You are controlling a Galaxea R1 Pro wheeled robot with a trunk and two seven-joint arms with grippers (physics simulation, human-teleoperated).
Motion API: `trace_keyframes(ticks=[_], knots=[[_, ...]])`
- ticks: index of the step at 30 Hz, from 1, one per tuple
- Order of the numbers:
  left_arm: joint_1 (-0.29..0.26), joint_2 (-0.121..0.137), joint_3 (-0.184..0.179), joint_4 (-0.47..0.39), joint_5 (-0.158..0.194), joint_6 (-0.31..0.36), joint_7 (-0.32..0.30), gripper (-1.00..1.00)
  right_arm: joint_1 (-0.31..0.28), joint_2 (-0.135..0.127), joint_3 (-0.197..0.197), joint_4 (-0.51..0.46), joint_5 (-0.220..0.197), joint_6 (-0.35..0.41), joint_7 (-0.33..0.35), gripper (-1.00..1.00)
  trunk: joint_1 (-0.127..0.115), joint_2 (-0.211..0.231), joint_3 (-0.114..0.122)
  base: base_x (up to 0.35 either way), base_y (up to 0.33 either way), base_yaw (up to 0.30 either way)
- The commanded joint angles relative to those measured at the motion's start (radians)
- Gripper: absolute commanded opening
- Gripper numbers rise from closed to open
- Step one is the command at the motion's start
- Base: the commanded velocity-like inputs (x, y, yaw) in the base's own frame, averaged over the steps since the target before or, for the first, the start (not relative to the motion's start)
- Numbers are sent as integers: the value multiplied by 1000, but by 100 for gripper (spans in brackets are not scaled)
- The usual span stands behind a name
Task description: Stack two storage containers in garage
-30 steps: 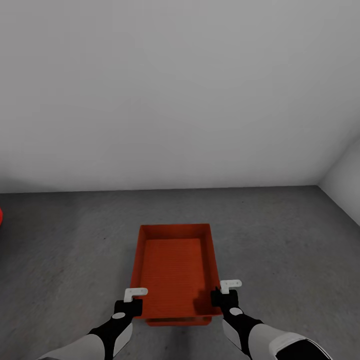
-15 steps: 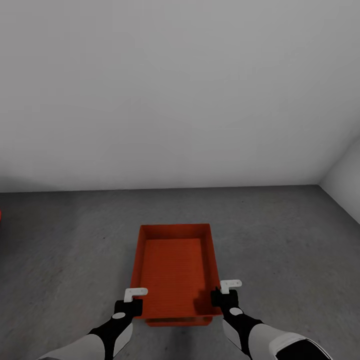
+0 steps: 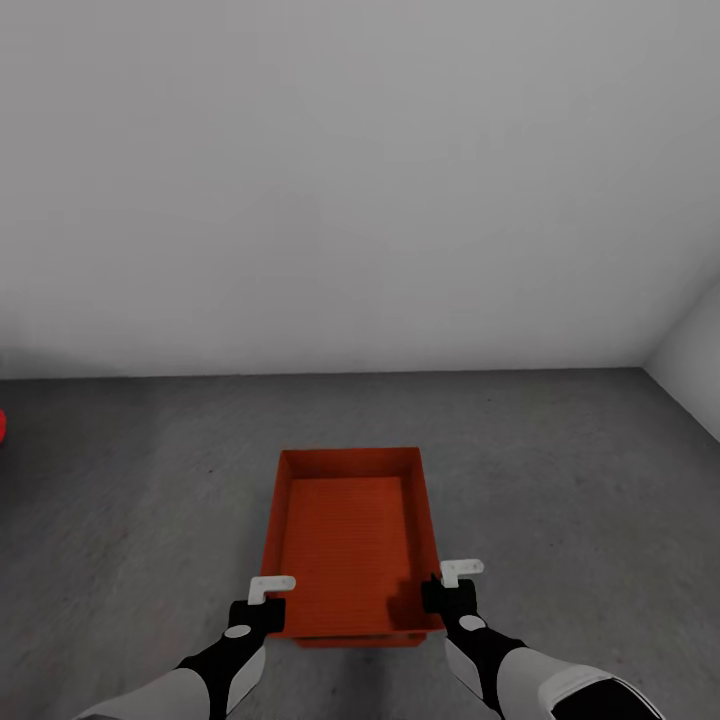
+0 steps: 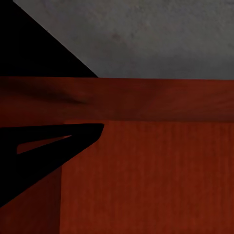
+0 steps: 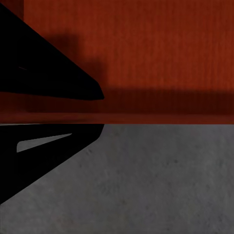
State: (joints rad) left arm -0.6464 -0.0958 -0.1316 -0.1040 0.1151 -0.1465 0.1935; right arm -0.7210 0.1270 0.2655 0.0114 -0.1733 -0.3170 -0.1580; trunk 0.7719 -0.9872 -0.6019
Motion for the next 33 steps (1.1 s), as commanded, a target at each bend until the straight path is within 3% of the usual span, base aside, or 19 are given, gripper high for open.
trace_keyframes(ticks=[1, 33], knots=[[-1, -1, 9, -2, 0, -3, 9, -100, -1, 14, -38, 2, -15, -4, -5, -100, 0, -1, -2, 0, 0, 67], [-1, -1, 9, -2, 0, -4, 9, -100, -1, 16, -38, 2, -15, -5, -9, -100, 0, -1, -9, 0, 0, 1]])
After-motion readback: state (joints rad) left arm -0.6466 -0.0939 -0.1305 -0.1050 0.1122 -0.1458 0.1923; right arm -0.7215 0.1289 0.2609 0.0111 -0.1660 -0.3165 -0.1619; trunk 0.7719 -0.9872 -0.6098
